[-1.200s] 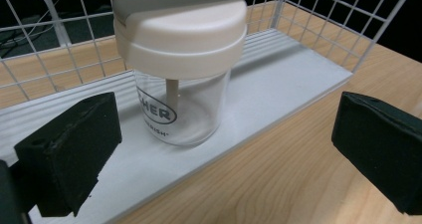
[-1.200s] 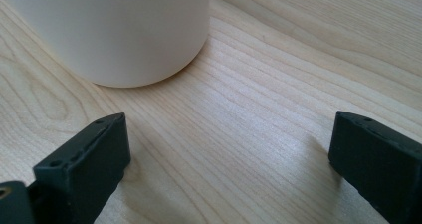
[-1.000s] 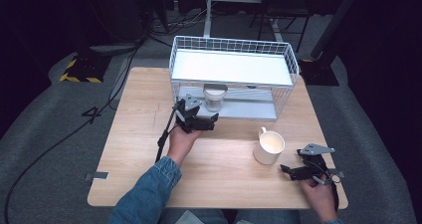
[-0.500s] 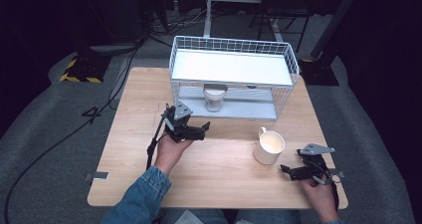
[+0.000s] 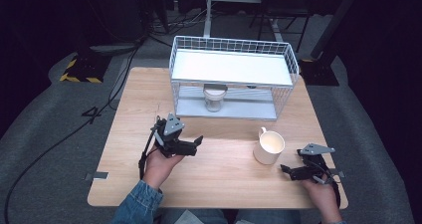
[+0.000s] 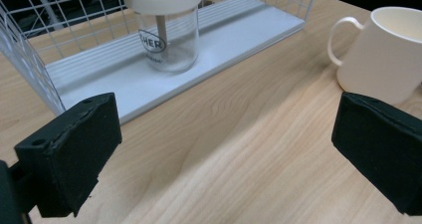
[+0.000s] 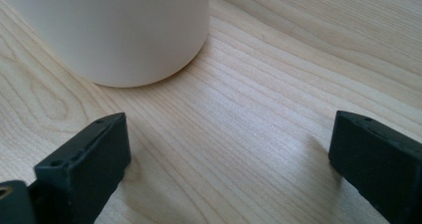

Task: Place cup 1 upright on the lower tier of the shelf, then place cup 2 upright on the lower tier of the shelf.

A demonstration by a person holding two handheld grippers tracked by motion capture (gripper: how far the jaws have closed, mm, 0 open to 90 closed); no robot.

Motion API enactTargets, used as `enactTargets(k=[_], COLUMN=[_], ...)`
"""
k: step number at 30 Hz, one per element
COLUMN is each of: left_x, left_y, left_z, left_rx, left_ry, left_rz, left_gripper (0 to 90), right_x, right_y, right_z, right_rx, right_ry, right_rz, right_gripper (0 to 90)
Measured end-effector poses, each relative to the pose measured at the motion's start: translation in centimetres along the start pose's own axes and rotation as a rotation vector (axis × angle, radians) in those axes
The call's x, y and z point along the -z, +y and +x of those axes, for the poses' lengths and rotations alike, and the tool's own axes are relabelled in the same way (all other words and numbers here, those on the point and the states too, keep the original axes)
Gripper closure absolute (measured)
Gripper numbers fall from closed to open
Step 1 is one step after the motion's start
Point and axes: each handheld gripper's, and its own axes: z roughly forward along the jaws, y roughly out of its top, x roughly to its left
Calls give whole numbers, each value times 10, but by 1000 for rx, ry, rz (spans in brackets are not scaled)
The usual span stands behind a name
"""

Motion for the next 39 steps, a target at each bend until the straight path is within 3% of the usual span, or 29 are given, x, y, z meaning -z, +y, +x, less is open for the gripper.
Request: enactTargets(k=[3,11,21,34,39], left_x=[7,17,24,28,29], left_y=[-5,-18,-32,-51,-63], left_z=[-1,1,-1,-6,-4], left_rx=[-7,32,-15,-59,-38], left_ry=[11,7,45,31,11], left_rz=[7,29,73,121,141], left_gripper=[0,0,0,0,0], right_x=[0,0,0,1,2], right_y=[0,0,0,-1,-2], right_z=[0,0,0,-1,-2], right_rx=[-2,-4,-3,-3,-16], right_ry=[-1,-3,-1,14,14], right_rz=[0,1,1,-4,-6], right_gripper=[28,28,28,34,36])
